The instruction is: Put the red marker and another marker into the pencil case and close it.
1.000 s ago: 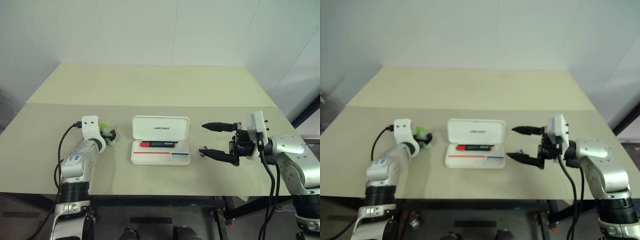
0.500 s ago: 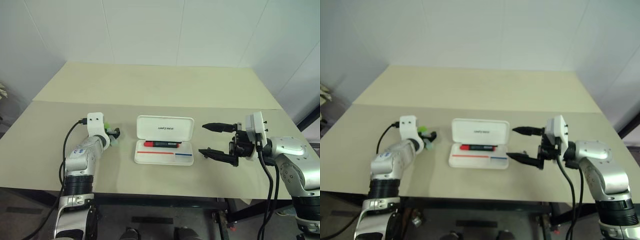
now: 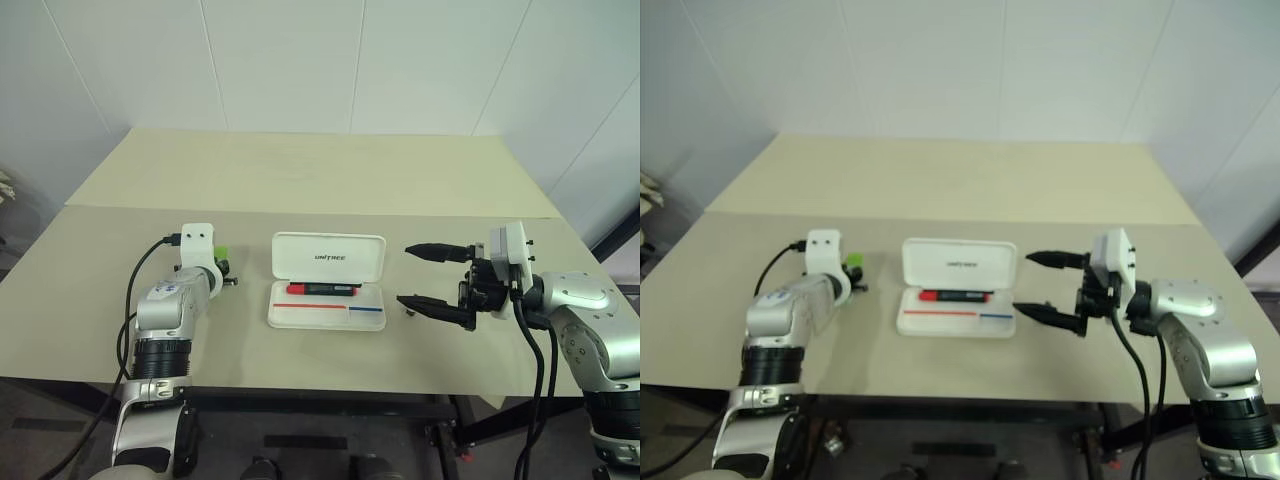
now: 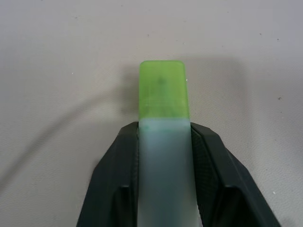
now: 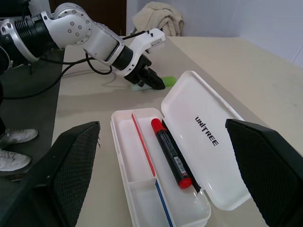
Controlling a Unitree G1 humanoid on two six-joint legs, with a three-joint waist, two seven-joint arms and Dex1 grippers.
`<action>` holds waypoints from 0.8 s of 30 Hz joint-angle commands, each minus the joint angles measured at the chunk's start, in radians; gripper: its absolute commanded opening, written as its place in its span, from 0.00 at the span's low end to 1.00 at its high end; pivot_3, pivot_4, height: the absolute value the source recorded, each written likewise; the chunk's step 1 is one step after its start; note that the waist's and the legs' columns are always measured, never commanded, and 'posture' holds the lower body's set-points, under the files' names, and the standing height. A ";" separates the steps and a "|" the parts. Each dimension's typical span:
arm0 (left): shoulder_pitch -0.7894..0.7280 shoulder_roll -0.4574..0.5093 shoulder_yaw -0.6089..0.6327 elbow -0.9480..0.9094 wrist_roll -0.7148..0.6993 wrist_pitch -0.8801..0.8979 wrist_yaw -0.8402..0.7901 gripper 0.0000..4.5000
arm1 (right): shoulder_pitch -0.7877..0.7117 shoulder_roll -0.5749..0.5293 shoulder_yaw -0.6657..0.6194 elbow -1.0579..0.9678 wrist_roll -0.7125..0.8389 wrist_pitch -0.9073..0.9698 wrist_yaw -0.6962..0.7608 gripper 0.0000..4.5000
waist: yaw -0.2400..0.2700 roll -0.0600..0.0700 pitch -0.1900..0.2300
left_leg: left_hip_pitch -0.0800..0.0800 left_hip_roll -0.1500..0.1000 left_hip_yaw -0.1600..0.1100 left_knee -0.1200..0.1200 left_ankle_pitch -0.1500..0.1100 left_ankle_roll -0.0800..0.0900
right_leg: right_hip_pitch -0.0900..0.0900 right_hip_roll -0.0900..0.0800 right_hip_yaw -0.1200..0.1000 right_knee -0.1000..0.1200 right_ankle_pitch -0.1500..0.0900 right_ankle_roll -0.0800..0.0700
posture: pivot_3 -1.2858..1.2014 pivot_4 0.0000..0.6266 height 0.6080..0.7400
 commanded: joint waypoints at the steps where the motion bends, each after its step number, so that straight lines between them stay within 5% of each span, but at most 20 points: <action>1: 0.020 -0.019 -0.009 0.063 0.010 0.028 -0.009 0.25 | -0.019 -0.004 -0.023 -0.013 0.004 -0.021 -0.005 1.00 | 0.000 0.000 0.000 | 0.000 0.000 0.000 0.000 0.000 0.000 | 0.001 0.000 0.000 0.000 0.000 0.000 | 0.52 0.24 1.00; 9: -0.008 0.035 -0.103 0.030 -0.007 -0.280 -0.285 0.25 | -0.013 -0.011 -0.045 -0.013 0.014 -0.025 -0.007 1.00 | 0.004 -0.002 0.001 | 0.008 0.000 -0.001 -0.004 0.000 0.000 | 0.013 -0.001 -0.002 -0.012 -0.002 -0.006 | 0.52 0.24 1.00; 19: -0.060 0.263 -0.117 0.001 -0.151 -0.524 -0.859 0.25 | 0.127 -0.120 -0.124 -0.047 0.125 0.023 0.155 1.00 | 0.004 -0.004 0.002 | 0.005 0.003 0.001 -0.018 -0.004 -0.004 | 0.006 -0.002 -0.004 -0.017 -0.003 -0.008 | 0.52 0.24 1.00; 24: -0.121 0.356 -0.151 0.007 -0.203 -0.585 -1.133 0.25 | 0.126 -0.121 -0.135 -0.038 0.093 0.000 0.120 1.00 | 0.000 -0.004 0.002 | 0.004 0.004 0.000 -0.017 -0.006 -0.005 | 0.004 0.000 -0.004 -0.015 -0.006 -0.008 | 0.52 0.24 1.00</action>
